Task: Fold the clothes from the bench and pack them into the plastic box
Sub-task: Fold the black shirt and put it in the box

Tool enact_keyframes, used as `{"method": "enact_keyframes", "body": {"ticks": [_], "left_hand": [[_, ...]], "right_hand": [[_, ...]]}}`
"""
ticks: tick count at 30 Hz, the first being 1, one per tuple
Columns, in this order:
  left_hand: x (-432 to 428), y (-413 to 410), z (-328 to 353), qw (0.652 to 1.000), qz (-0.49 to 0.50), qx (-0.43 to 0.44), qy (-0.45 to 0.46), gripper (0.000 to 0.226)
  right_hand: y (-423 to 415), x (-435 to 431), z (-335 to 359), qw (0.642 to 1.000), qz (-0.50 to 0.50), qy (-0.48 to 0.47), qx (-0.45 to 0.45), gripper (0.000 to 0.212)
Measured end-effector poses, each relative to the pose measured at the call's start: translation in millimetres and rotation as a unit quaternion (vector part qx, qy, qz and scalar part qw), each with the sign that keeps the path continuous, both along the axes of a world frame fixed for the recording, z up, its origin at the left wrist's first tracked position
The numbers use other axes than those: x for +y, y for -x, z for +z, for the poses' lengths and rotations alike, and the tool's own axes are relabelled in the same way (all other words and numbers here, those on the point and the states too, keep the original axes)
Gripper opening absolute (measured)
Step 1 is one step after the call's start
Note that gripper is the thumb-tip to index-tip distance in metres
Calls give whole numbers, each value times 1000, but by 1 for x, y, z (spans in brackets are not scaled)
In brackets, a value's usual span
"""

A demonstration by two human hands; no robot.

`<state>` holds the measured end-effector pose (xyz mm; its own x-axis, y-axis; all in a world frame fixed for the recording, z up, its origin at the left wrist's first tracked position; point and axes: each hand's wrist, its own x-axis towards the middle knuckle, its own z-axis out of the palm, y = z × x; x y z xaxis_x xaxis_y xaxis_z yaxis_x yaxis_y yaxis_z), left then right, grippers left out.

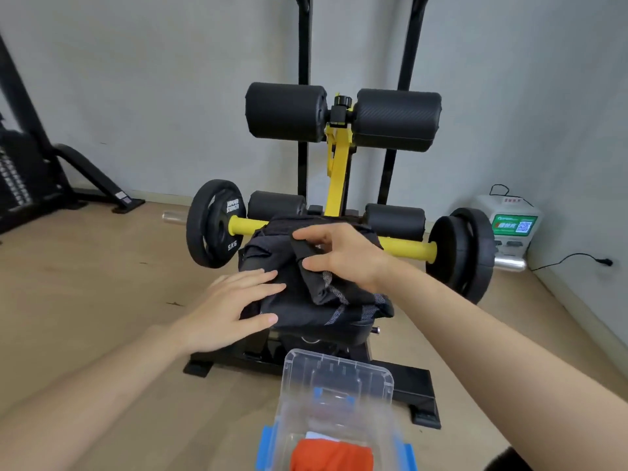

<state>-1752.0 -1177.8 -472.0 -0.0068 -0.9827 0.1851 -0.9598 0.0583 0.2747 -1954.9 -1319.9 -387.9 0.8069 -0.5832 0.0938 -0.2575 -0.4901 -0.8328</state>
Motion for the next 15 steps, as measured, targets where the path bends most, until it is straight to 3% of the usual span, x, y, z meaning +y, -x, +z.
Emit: {"method": "enact_keyframes", "body": {"ticks": [4, 8, 11, 15], "left_hand": [[9, -15, 9, 995, 30, -5, 96, 57], [11, -10, 17, 984, 38, 30, 170, 47], [4, 5, 19, 985, -9, 60, 164, 53], [-7, 19, 14, 991, -72, 8, 112, 59]], "right_hand": [[-7, 14, -19, 990, 70, 76, 97, 68], [4, 21, -17, 989, 86, 95, 77, 77], [16, 26, -20, 987, 101, 116, 43, 73], [34, 24, -23, 985, 73, 157, 15, 61]]}}
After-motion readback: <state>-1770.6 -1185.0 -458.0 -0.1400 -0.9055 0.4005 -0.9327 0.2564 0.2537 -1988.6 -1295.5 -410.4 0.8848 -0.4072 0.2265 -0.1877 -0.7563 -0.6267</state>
